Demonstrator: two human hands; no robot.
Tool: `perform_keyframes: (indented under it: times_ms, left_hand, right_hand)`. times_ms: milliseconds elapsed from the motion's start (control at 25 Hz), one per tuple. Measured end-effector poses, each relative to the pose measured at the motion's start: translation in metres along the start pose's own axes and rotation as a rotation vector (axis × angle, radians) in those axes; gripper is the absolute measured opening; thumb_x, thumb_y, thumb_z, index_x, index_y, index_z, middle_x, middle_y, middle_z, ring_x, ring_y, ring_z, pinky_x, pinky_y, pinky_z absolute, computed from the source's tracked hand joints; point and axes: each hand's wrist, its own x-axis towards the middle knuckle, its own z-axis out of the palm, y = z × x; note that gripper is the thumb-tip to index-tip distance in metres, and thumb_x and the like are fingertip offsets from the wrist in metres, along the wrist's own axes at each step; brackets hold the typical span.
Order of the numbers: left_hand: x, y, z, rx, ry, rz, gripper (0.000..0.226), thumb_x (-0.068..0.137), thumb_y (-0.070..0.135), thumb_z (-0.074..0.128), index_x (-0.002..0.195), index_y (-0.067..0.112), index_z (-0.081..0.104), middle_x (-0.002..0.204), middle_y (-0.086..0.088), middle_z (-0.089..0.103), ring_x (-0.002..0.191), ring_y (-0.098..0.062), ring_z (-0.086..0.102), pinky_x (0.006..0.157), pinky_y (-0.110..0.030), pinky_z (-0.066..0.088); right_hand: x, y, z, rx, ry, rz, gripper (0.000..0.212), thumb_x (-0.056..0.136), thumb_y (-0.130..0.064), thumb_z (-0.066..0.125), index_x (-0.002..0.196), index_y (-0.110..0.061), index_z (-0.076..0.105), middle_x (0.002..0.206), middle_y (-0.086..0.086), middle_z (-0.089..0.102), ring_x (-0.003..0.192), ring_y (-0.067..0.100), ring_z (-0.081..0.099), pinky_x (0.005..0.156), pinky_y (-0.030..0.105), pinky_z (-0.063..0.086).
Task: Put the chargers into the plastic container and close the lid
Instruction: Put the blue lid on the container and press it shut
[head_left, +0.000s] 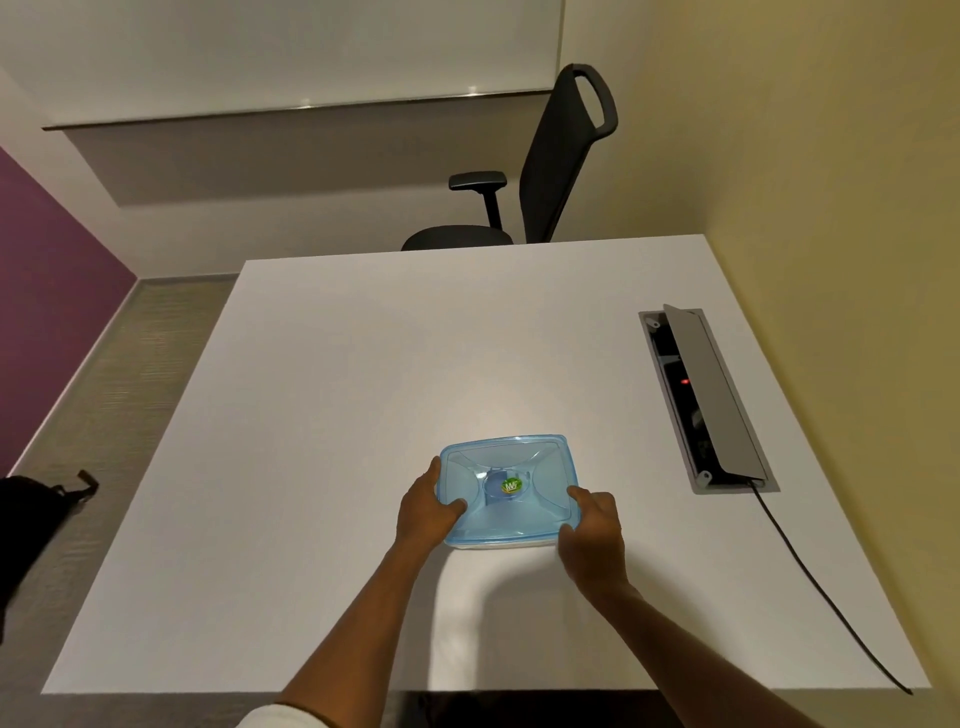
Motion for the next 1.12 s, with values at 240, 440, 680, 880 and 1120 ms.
perform_keyframes:
  times_ms: [240, 440, 680, 880, 1120]
  left_hand:
    - [-0.002, -0.008, 0.003, 0.069, 0.030, -0.003, 0.080, 0.083, 0.031, 0.072, 0.152, 0.022, 0.033, 0.118, -0.010, 0.067, 0.108, -0.028, 0.064, 0.081, -0.030, 0.048]
    - [-0.011, -0.017, 0.007, -0.069, 0.008, -0.190, 0.064, 0.083, 0.045, 0.072, 0.137, 0.016, 0.054, 0.120, -0.013, 0.068, 0.093, -0.029, 0.070, 0.055, -0.033, 0.060]
    - [-0.007, -0.018, 0.009, -0.061, 0.046, -0.198, 0.057, 0.082, 0.043, 0.074, 0.128, 0.012, 0.062, 0.105, -0.011, 0.072, 0.066, -0.024, 0.067, 0.048, -0.026, 0.055]
    - [0.003, -0.017, 0.002, -0.029, -0.007, -0.223, 0.053, 0.078, 0.047, 0.076, 0.118, 0.013, 0.065, 0.104, -0.008, 0.072, 0.082, -0.028, 0.072, 0.058, -0.031, 0.056]
    - [0.037, 0.003, -0.012, -0.045, 0.065, -0.168, 0.031, 0.090, 0.039, 0.064, 0.106, 0.013, 0.069, 0.109, -0.009, 0.073, 0.100, -0.035, 0.068, 0.091, -0.045, 0.055]
  right_hand:
    - [0.013, 0.003, 0.000, 0.016, 0.084, 0.060, 0.022, 0.073, -0.003, 0.069, 0.094, -0.008, 0.062, 0.089, 0.011, 0.058, 0.082, 0.030, 0.057, 0.068, 0.031, 0.044]
    - [0.026, 0.011, -0.006, 0.149, -0.030, 0.438, 0.021, 0.075, -0.015, 0.077, 0.086, -0.007, 0.060, 0.075, 0.010, 0.065, 0.072, 0.033, 0.067, 0.076, 0.043, 0.057]
    - [0.030, 0.017, -0.010, 0.211, -0.068, 0.481, 0.018, 0.076, -0.012, 0.080, 0.077, -0.005, 0.064, 0.070, 0.011, 0.069, 0.055, 0.026, 0.068, 0.074, 0.040, 0.061]
    - [0.043, 0.015, -0.025, 0.234, -0.257, 0.528, 0.022, 0.074, -0.014, 0.083, 0.075, -0.005, 0.063, 0.069, 0.014, 0.065, 0.060, 0.028, 0.063, 0.082, 0.043, 0.059]
    - [0.088, -0.016, -0.038, 0.110, -0.297, 0.280, 0.044, 0.084, -0.025, 0.068, 0.050, -0.015, 0.041, 0.057, 0.010, 0.043, 0.062, 0.025, 0.043, 0.066, 0.039, 0.038]
